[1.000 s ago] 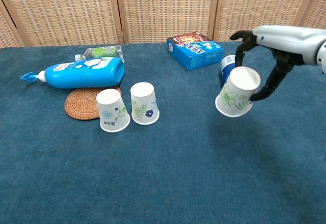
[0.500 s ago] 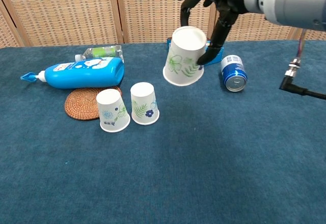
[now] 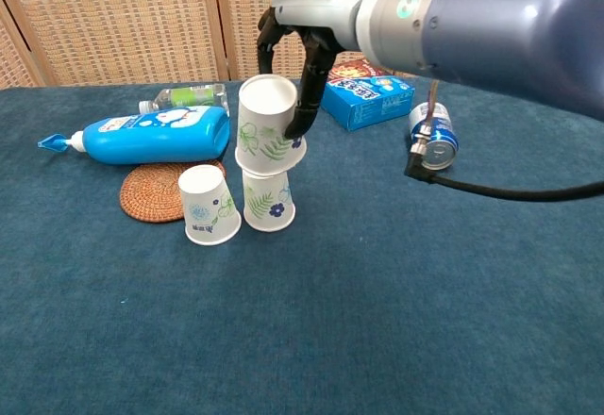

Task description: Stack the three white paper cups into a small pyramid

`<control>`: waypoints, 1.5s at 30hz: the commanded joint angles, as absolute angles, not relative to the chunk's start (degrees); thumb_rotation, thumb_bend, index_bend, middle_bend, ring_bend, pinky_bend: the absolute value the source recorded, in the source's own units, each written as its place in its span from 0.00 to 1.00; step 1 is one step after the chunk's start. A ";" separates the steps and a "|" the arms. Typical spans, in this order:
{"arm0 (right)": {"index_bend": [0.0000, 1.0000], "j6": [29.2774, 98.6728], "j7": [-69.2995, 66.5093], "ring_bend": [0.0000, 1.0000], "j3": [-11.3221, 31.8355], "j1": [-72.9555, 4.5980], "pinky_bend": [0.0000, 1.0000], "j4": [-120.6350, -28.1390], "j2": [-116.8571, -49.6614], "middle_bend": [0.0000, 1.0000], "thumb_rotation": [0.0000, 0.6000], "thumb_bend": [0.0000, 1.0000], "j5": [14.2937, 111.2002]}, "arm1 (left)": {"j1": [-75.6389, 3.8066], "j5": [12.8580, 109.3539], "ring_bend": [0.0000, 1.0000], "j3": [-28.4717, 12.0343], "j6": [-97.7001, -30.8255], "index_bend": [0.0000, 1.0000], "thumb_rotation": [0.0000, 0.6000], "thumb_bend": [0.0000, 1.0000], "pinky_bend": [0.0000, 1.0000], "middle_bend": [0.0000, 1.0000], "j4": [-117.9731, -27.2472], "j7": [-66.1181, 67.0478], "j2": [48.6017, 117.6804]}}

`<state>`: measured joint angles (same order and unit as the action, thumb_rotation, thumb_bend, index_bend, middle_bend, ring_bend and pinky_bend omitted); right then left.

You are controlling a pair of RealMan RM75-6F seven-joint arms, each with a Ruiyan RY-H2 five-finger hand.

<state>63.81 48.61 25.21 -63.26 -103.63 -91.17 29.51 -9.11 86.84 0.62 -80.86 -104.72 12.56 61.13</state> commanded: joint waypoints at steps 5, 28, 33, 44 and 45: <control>0.53 60.68 47.00 0.00 26.17 -68.65 0.14 -95.91 -95.71 0.05 1.00 0.12 26.09 | -9.67 85.25 0.00 0.15 -79.31 0.10 1.00 0.26 0.05 0.00 -104.14 12.32 61.34; 0.32 56.74 42.42 0.00 23.18 -72.80 0.14 -87.28 -97.74 0.00 1.00 0.12 23.42 | -10.33 82.29 0.00 -0.76 -77.37 0.10 1.00 0.26 0.05 0.00 -103.29 12.52 61.61; 0.21 58.67 43.15 0.00 23.02 -73.04 0.13 -89.23 -96.64 0.00 1.00 0.12 23.56 | -10.29 82.40 0.00 -0.68 -77.39 0.10 1.00 0.26 0.05 0.00 -103.49 12.60 61.52; 0.20 71.29 45.91 0.00 19.13 -66.57 0.13 -105.00 -85.20 0.00 1.00 0.12 27.46 | -10.09 82.52 0.00 -0.74 -77.82 0.10 1.00 0.26 0.05 0.00 -103.45 12.50 61.47; 0.20 71.99 45.66 0.00 18.56 -65.70 0.13 -106.05 -84.22 0.00 1.00 0.12 28.19 | -10.08 82.56 0.00 -0.75 -77.86 0.10 1.00 0.26 0.05 0.00 -103.44 12.54 61.51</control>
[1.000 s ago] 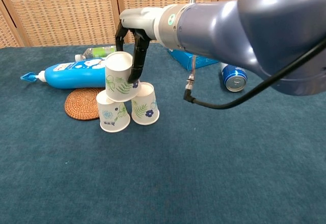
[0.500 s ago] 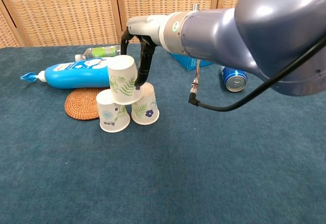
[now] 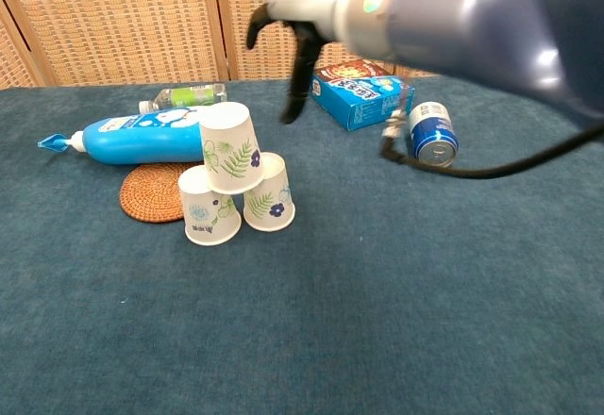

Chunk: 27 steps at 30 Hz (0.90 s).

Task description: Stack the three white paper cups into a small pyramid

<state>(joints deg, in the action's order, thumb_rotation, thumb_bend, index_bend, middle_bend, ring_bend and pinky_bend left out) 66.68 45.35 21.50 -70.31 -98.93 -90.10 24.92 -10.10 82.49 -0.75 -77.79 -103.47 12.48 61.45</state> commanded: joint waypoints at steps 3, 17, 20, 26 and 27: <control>0.19 76.18 42.73 0.00 14.58 -59.64 0.13 -111.50 -78.37 0.00 1.00 0.12 33.95 | -10.03 82.71 0.00 -0.74 -78.07 0.10 1.00 0.26 0.05 0.00 -103.38 12.98 61.83; 0.16 81.82 17.38 0.00 -0.49 -35.84 0.12 -106.49 -66.51 0.00 1.00 0.12 58.47 | -9.25 86.27 0.00 0.14 -80.51 0.10 1.00 0.26 0.05 0.00 -103.37 15.56 64.53; 0.16 83.92 11.44 0.00 -3.33 -30.40 0.12 -101.45 -66.85 0.00 1.00 0.12 62.61 | -9.10 87.36 0.00 0.38 -81.04 0.10 1.00 0.26 0.05 0.00 -103.05 15.89 65.35; 0.13 90.90 5.09 0.00 -6.67 -21.53 0.12 -91.66 -69.86 0.00 1.00 0.12 71.57 | -9.01 87.57 0.00 0.34 -81.16 0.10 1.00 0.26 0.05 0.00 -102.29 16.00 66.31; 0.13 92.18 4.50 0.00 -7.02 -20.08 0.11 -90.28 -70.37 0.00 1.00 0.12 72.91 | -9.06 87.58 0.00 0.39 -81.01 0.10 1.00 0.26 0.05 0.00 -102.16 16.10 66.45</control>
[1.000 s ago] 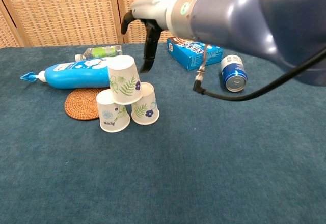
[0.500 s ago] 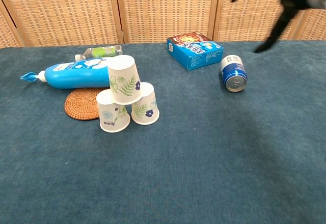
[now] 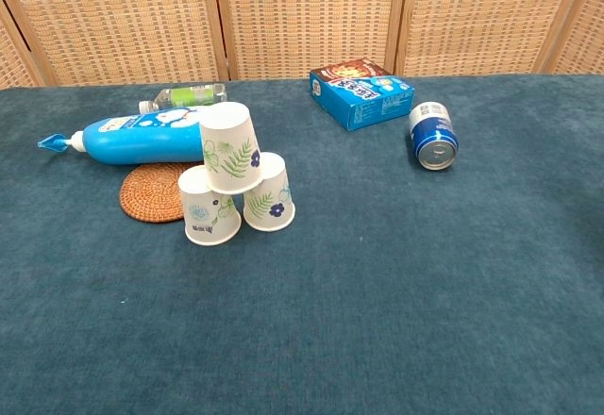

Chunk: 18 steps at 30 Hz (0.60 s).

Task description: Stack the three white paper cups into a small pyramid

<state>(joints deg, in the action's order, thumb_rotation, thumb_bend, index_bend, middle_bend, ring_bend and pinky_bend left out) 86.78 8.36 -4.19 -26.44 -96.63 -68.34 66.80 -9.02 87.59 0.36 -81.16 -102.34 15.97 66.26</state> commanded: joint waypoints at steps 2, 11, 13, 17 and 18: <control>0.12 93.77 3.57 0.00 -7.38 -18.12 0.11 -88.72 -70.97 0.00 1.00 0.12 74.65 | -9.11 87.61 0.00 0.48 -80.77 0.10 1.00 0.26 0.05 0.00 -101.99 16.01 66.61; 0.10 95.66 0.11 0.00 -6.93 -12.78 0.11 -84.75 -72.23 0.00 1.00 0.12 79.55 | -9.08 87.66 0.00 0.21 -80.98 0.09 1.00 0.26 0.05 0.00 -101.44 15.57 67.14; 0.10 95.34 0.11 0.00 -6.43 -12.31 0.11 -84.90 -72.00 0.00 1.00 0.12 80.20 | -8.98 87.74 0.00 0.15 -81.24 0.09 1.00 0.26 0.05 0.00 -101.35 15.66 67.22; 0.10 95.19 0.47 0.00 -5.65 -11.40 0.11 -85.05 -71.81 0.00 1.00 0.12 81.66 | -8.63 88.36 0.00 0.25 -82.04 0.10 1.00 0.26 0.05 0.00 -101.63 15.57 67.11; 0.10 95.09 0.53 0.00 -5.51 -11.18 0.11 -85.15 -71.75 0.00 1.00 0.12 81.90 | -8.54 88.56 0.00 0.32 -82.23 0.10 1.00 0.26 0.05 0.00 -101.69 15.56 67.08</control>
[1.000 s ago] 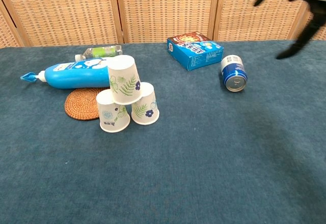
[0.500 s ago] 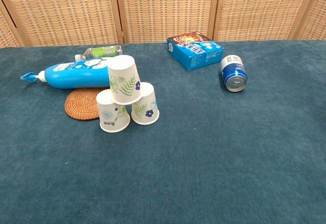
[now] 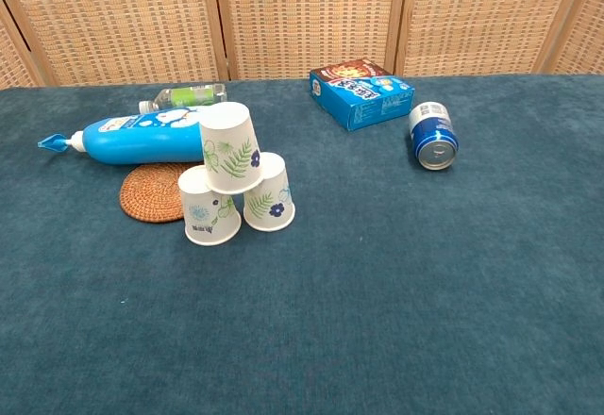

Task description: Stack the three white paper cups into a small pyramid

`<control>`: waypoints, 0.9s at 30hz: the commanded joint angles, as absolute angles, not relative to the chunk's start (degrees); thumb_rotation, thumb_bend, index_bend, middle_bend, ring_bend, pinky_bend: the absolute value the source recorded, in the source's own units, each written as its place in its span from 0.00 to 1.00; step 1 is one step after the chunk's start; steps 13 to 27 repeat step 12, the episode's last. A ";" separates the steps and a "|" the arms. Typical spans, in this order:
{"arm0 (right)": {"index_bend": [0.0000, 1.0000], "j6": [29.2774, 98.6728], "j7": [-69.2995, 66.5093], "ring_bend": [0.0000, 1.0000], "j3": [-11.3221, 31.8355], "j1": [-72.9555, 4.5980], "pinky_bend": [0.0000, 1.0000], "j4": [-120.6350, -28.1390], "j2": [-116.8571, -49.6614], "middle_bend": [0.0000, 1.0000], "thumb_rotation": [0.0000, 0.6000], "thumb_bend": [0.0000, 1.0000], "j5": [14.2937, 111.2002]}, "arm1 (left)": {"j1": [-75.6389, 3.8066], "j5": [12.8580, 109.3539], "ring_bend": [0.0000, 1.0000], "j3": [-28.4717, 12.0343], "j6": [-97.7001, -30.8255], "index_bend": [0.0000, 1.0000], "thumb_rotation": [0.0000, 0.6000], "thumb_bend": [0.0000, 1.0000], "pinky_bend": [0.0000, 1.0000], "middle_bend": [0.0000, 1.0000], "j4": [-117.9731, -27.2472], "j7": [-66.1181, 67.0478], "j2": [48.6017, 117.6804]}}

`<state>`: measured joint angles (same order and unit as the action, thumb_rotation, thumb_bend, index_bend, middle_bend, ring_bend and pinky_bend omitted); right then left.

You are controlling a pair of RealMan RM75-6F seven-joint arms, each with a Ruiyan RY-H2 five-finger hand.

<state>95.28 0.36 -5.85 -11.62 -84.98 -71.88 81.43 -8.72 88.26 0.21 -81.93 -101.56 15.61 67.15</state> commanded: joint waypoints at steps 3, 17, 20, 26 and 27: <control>0.10 94.93 0.36 0.00 -4.85 -10.62 0.10 -85.60 -71.44 0.00 1.00 0.12 82.83 | -8.42 89.03 0.00 0.48 -82.44 0.09 1.00 0.26 0.05 0.00 -101.65 15.71 67.04; 0.10 93.91 -0.66 0.00 -3.07 -9.29 0.10 -85.99 -70.88 0.00 1.00 0.12 84.06 | -8.38 89.73 0.00 0.76 -82.36 0.09 1.00 0.26 0.05 0.00 -101.64 16.50 67.31; 0.10 93.91 -0.66 0.00 -3.07 -9.29 0.10 -85.99 -70.88 0.00 1.00 0.12 84.06 | -8.38 89.73 0.00 0.76 -82.36 0.09 1.00 0.26 0.05 0.00 -101.64 16.50 67.31; 0.10 93.91 -0.66 0.00 -3.07 -9.29 0.10 -85.99 -70.88 0.00 1.00 0.12 84.06 | -8.38 89.73 0.00 0.76 -82.36 0.09 1.00 0.26 0.05 0.00 -101.64 16.50 67.31; 0.10 93.91 -0.66 0.00 -3.07 -9.29 0.10 -85.99 -70.88 0.00 1.00 0.12 84.06 | -8.38 89.73 0.00 0.76 -82.36 0.09 1.00 0.26 0.05 0.00 -101.64 16.50 67.31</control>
